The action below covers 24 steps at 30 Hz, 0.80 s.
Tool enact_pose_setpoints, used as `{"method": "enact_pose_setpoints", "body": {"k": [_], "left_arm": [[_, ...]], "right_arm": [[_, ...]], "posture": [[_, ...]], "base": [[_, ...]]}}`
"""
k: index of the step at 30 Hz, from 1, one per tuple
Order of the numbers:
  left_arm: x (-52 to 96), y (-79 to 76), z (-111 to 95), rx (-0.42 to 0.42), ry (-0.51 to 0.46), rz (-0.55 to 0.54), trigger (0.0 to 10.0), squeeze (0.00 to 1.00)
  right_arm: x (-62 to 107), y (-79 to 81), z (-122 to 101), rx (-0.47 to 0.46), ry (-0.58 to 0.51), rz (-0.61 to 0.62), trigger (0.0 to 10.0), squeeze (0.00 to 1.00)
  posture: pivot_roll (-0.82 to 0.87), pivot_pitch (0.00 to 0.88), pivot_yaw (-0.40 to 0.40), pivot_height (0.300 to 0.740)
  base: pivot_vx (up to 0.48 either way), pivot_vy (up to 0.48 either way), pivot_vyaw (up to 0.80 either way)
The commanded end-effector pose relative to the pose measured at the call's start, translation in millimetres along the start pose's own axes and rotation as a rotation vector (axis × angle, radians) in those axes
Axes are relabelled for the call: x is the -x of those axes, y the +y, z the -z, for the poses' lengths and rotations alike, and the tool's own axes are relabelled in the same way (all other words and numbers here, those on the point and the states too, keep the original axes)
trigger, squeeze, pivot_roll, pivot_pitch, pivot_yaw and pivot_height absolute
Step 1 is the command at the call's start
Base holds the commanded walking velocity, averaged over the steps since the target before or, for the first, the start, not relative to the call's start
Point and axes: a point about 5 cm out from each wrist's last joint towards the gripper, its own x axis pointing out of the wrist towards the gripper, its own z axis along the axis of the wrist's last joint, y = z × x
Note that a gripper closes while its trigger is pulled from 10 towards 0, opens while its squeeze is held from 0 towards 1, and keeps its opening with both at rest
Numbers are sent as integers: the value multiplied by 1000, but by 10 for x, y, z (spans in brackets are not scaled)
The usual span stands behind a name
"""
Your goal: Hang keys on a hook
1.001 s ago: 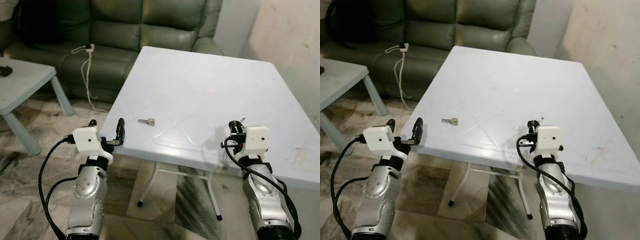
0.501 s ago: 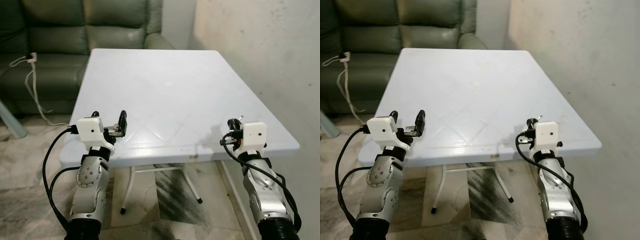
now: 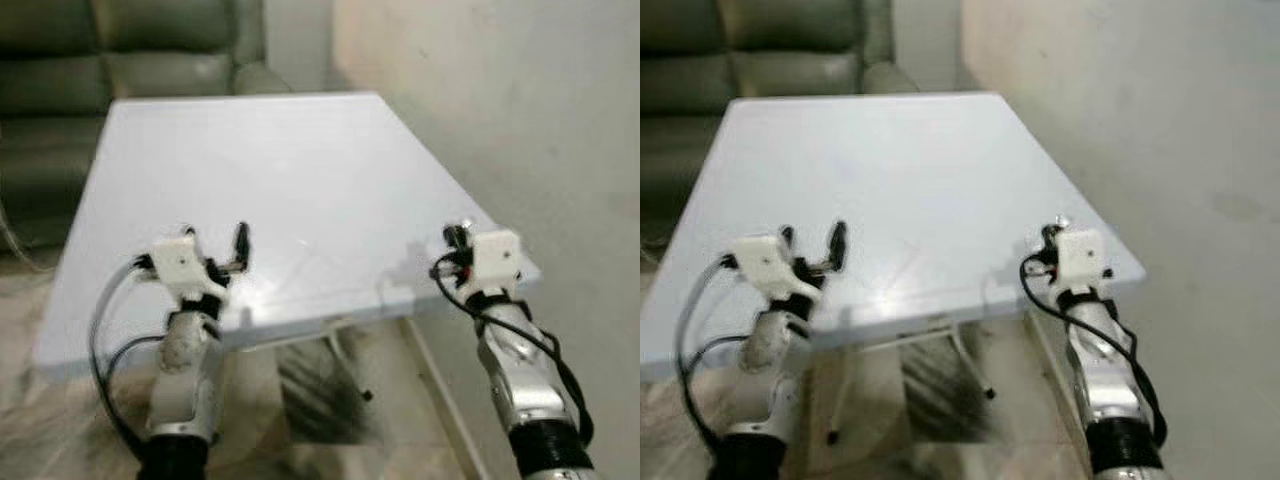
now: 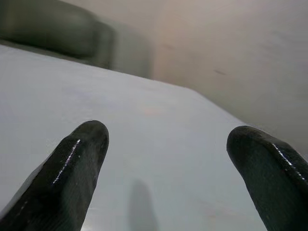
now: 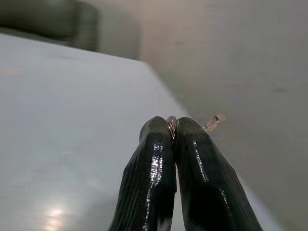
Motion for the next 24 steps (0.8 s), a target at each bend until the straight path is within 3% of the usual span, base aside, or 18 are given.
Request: {"method": "enact_pose_setpoints", "body": {"k": [1,24], "left_arm": [[-17,36,-31,-17,-4,-20,10000,0],[17,69,-32,-26,-2,-62,10000,0]], "right_arm": [[4,-20,10,3,3,13,10000,0],[57,-59,-11,1,1,43,10000,0]], "posture": [[49,4,-89,740],[38,0,-94,740]], "base": [[0,0,-756],[0,0,-756]]}}
